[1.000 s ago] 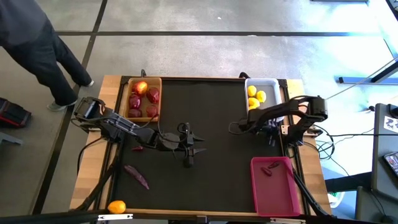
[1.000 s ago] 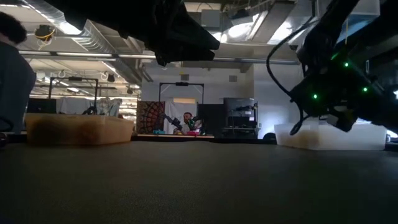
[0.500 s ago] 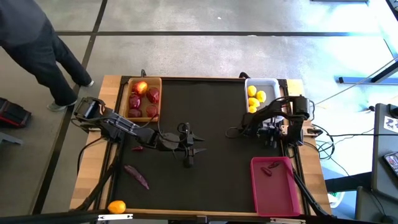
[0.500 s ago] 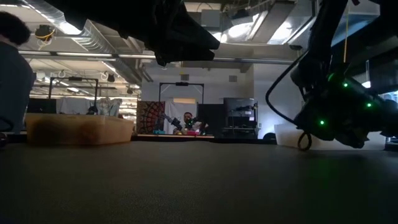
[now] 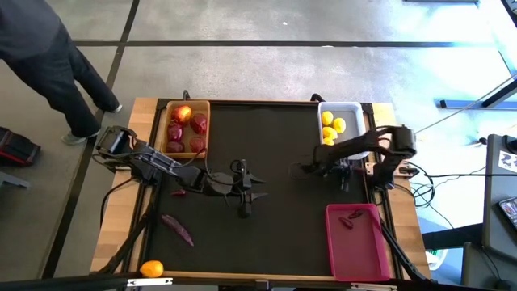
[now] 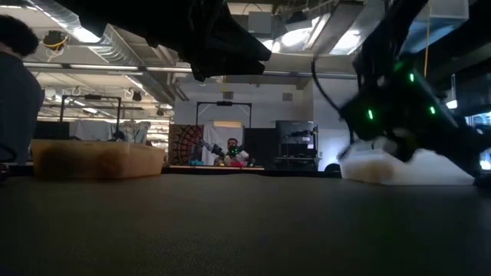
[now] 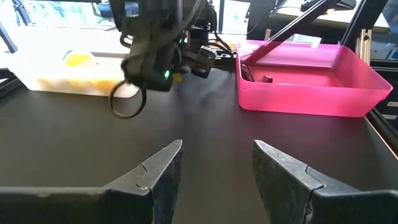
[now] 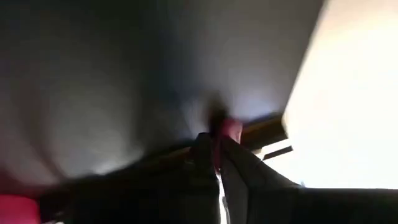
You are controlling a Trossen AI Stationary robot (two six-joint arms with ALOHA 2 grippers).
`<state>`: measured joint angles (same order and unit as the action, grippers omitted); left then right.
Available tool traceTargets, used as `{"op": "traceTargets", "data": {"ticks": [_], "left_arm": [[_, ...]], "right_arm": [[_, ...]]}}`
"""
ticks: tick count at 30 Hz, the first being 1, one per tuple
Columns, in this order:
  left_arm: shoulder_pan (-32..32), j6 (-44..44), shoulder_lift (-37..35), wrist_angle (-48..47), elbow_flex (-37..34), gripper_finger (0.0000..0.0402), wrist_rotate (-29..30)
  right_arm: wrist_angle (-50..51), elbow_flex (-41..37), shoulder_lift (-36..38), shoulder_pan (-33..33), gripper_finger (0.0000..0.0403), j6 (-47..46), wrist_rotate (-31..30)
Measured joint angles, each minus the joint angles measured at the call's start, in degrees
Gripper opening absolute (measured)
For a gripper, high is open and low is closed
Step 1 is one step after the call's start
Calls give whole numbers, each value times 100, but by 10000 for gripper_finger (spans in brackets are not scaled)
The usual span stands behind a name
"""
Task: Sort produce into baskets
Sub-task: Put the eggplant into the red bin
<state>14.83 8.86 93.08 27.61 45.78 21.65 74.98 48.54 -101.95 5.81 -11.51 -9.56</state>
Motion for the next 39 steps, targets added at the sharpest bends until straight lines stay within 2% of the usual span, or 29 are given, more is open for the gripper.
{"op": "traceTargets", "data": {"ticks": [6, 14, 16, 19, 23, 30, 39], "left_arm": [[1, 4, 0, 1, 0, 187, 0], [0, 3, 0, 1, 0, 187, 0], [0, 2, 0, -1, 0, 187, 0], [0, 0, 0, 0, 0, 187, 0], [0, 0, 0, -1, 0, 187, 0], [0, -24, 0, -4, 0, 187, 0], [0, -28, 0, -41, 0, 187, 0]], "right_arm": [[304, 360, 350, -407, 3, -210, -26], [554, -97, 347, -225, 3, -383, -386], [547, -171, 347, -236, 3, -410, -334], [564, -236, 347, -241, 8, -353, 139], [555, -283, 347, -241, 53, -393, 531], [542, -521, 231, -241, 165, -457, 443], [98, -560, -198, -241, 250, -297, 459]]}}
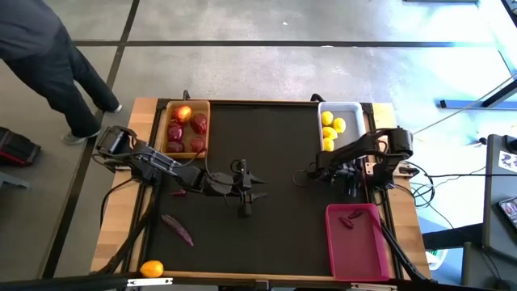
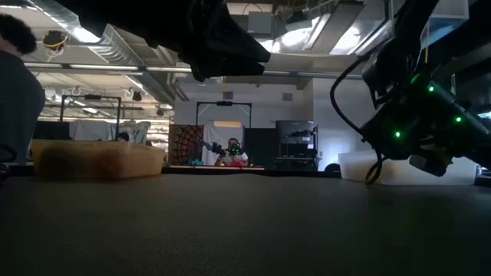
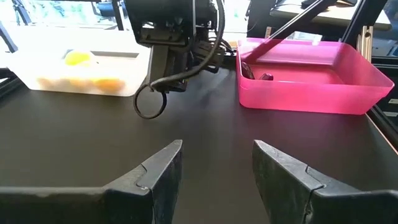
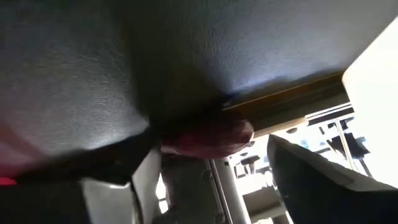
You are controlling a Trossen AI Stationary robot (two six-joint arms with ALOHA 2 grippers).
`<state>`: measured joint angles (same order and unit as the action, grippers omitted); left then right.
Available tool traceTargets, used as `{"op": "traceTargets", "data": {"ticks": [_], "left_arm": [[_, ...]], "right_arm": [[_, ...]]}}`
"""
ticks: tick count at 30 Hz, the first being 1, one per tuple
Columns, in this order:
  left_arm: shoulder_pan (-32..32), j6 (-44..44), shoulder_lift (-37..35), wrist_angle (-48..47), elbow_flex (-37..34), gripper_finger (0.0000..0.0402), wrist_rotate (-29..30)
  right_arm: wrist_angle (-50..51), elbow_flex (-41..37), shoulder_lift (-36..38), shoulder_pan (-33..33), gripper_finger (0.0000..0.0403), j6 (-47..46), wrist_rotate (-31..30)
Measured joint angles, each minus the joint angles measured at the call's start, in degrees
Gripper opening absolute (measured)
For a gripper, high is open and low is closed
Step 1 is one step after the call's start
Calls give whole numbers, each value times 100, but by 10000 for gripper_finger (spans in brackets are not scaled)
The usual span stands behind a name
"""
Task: Sort produce into baskets
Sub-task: Put the eggplant into the red bin
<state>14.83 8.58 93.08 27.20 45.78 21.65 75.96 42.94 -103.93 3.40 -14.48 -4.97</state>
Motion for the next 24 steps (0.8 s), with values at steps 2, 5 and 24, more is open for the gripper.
{"op": "traceTargets", "data": {"ticks": [2, 5, 24], "left_arm": [[0, 0, 0, -4, 0, 187, 0], [1, -2, 1, -4, 0, 187, 0], [0, -23, 2, -9, 0, 187, 0]], "right_arm": [[10, 0, -145, 0, 265, 15, 0], [33, 0, -376, -1, 284, 0, -88], [-162, -278, -644, -9, 240, 38, -296]]}}
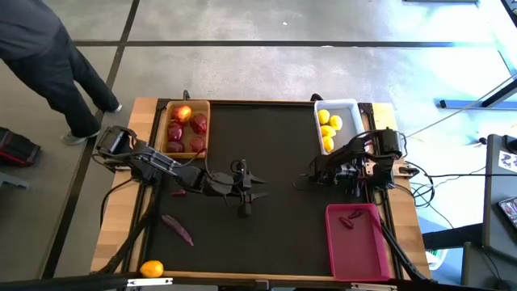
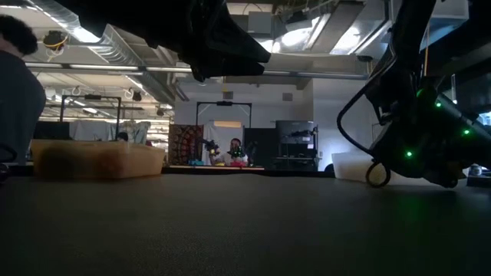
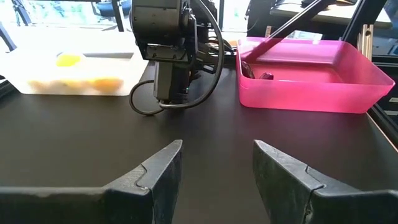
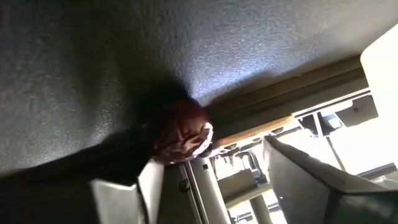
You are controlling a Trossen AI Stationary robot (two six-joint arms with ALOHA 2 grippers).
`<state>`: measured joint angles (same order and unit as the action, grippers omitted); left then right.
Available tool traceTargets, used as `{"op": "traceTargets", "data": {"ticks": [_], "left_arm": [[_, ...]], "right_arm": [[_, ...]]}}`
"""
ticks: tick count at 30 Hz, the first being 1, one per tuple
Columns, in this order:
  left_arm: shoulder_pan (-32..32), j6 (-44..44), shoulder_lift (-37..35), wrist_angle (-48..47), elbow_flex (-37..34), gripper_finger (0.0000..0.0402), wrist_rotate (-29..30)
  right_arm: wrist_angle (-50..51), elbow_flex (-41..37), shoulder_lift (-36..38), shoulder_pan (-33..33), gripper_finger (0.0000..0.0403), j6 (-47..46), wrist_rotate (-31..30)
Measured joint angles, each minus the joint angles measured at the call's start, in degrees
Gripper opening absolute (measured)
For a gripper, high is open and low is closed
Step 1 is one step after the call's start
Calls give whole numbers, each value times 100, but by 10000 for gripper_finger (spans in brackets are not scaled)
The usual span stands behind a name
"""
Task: Sort produce into baskets
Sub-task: Put the eggplant into the red bin
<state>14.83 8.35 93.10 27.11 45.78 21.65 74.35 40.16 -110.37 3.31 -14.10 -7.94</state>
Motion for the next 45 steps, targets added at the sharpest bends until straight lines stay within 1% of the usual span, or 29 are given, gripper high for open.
{"op": "traceTargets", "data": {"ticks": [18, 27, 32, 37, 45], "left_arm": [[1, 11, 0, 0, 0, 187, 0], [1, 8, 0, 0, -1, 187, 0], [0, 23, 0, 0, 0, 187, 0], [0, 23, 2, 1, -1, 187, 0], [1, 8, 2, 2, 0, 187, 0]], "right_arm": [[4, 0, 4, 4, 89, 19, 38], [-60, 53, 390, 19, 6, 94, 65], [-37, 199, 692, 17, 8, 100, 16], [2, 359, 967, 15, 2, 22, -34], [-33, 551, 1108, 11, 5, -34, -158]]}}
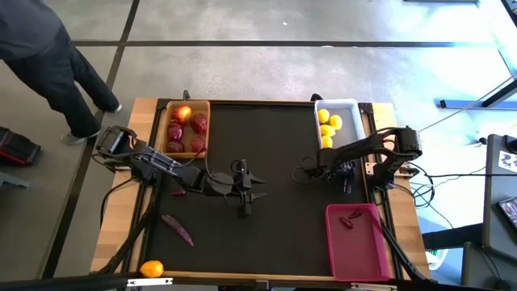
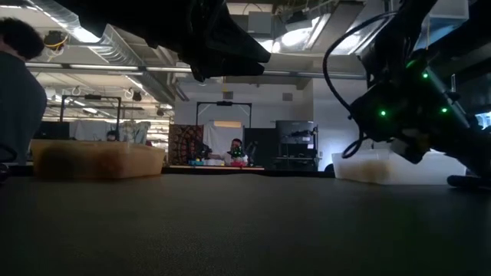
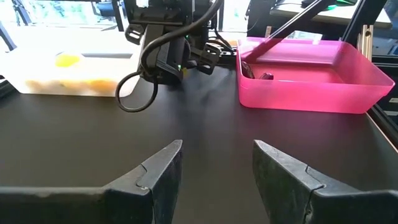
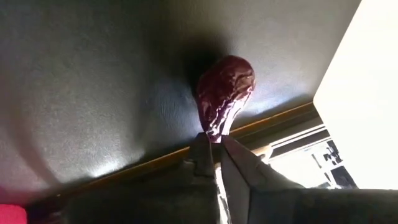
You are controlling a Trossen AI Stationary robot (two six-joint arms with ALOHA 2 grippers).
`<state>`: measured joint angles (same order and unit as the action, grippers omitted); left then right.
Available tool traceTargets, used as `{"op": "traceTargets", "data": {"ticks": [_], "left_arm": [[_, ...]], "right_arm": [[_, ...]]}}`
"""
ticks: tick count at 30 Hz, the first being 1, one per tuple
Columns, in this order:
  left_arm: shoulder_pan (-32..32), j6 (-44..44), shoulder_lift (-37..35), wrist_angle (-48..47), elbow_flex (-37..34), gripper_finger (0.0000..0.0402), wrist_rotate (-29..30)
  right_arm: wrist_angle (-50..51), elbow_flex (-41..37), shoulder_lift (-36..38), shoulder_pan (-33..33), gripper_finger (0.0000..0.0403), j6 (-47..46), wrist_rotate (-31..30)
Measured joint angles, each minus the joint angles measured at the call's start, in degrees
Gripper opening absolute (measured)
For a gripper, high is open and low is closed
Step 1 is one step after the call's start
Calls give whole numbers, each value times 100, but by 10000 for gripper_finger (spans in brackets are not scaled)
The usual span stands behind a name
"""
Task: Sort produce into baskets
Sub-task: Put the eggplant into the red bin
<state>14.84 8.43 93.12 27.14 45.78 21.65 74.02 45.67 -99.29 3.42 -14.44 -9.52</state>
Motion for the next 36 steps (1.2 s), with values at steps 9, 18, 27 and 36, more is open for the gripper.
{"op": "traceTargets", "data": {"ticks": [9, 18, 27, 36], "left_arm": [[-1, -2, 0, 0, -2, 187, 0], [0, 31, 0, -142, -4, 187, 0], [1, 44, 0, -131, -4, 187, 0], [0, 47, 0, -125, -4, 187, 0]], "right_arm": [[231, 188, 53, 0, 62, -29, 128], [-111, 63, 131, -2, 178, 156, 105], [-652, -179, 142, -4, 155, 308, -43], [-693, -181, 131, -7, 28, 444, -212]]}}
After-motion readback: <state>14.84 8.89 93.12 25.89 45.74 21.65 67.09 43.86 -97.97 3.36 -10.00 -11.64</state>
